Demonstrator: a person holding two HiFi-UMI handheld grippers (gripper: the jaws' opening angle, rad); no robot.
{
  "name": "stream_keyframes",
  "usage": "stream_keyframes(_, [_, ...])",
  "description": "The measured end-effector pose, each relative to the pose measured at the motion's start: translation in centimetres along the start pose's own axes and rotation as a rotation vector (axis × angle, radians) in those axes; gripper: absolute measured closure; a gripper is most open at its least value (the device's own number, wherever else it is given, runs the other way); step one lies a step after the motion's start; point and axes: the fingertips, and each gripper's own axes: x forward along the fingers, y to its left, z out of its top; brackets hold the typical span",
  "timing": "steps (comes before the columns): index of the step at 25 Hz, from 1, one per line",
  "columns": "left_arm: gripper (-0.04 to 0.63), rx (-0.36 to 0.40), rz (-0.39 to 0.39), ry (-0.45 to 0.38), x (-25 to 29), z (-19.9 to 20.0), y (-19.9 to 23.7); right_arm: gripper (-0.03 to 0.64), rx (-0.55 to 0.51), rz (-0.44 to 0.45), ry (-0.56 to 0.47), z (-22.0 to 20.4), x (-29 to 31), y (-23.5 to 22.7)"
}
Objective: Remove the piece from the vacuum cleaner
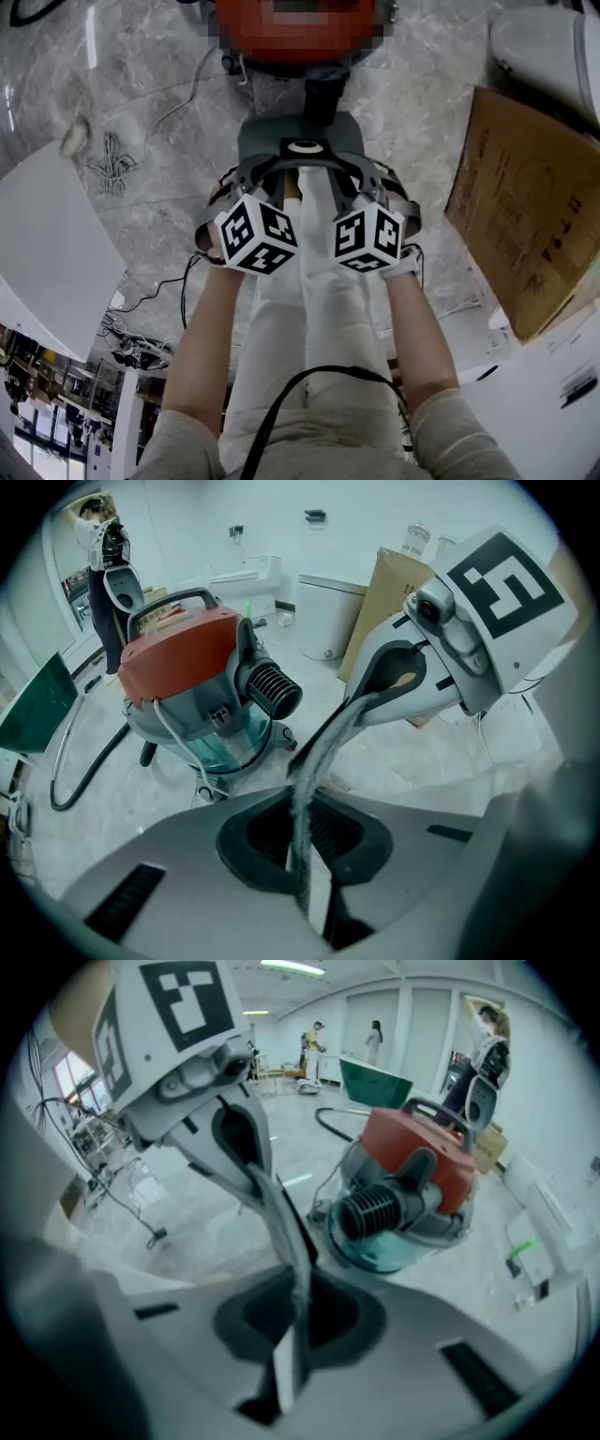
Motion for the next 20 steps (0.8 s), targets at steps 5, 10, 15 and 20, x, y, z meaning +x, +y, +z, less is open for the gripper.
stream_keyframes(5, [0.560, 0.005, -0.005, -0.024, -2.4, 0.7, -0.6, 0.591, -0.003, 0.014, -0.018, 0.9, -2.6, 0.6])
stream_keyframes(10, [0.560, 0.023, -0.026, -0.061, -7.0, 2.1, -1.8, 0.591, -0.006, 0.007, -0.048, 2.8, -7.6, 0.8])
stream_keyframes(15, [0.560, 0.037, -0.018, -0.099, -12.1, 3.3, -2.0, 0.591, -0.063, 0.013, -0.076, 5.6, -12.3, 1.0])
stream_keyframes(20, [0.560, 0.039, -0.009, -0.119, -16.5, 4.9, -3.3, 0.591, -0.062, 0.042, -0.092, 7.0, -17.0, 1.4])
